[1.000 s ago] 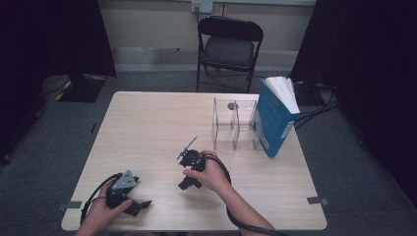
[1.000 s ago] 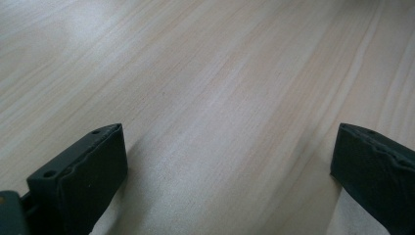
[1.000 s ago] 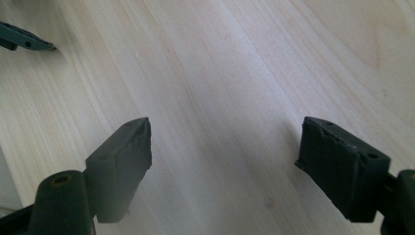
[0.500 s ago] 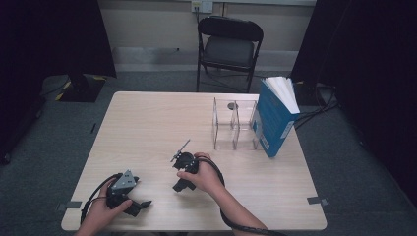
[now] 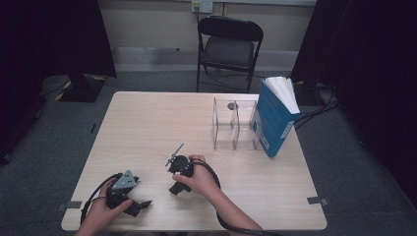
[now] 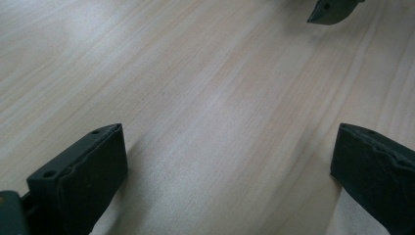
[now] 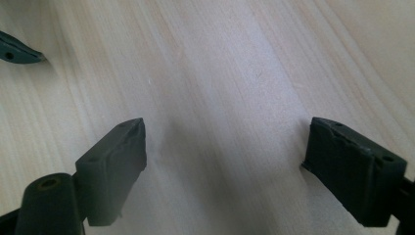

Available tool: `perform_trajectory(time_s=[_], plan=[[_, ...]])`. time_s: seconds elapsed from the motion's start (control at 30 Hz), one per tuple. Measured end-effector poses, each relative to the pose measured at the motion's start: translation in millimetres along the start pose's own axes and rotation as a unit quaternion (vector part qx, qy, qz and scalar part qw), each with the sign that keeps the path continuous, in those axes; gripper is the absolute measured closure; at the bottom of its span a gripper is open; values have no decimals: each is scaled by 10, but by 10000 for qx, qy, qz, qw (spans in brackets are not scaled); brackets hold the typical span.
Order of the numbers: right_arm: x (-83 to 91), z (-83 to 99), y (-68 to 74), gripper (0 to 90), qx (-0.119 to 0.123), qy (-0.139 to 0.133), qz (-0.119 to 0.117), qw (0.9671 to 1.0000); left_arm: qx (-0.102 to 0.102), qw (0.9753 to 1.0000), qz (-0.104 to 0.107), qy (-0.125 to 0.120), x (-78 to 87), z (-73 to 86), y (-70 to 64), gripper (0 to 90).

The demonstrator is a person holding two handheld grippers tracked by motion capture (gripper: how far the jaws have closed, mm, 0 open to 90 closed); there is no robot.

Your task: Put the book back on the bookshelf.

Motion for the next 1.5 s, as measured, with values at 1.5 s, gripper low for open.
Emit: perform_trajectory(time_s=[1.5], plan=[[-83, 73, -8, 98, -10, -2017, 362, 9788, 36, 10000, 15, 4, -3, 2, -10, 0]])
Point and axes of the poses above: each handheld gripper's, and its own axes: x roughly backward along the jaws, z roughly out of its underside, y roughly to its left, the point moved 9 cm from there along -x, roughly forward along the jaws, and after that the axes turned 5 degrees about -x, right-handed, at the moved point
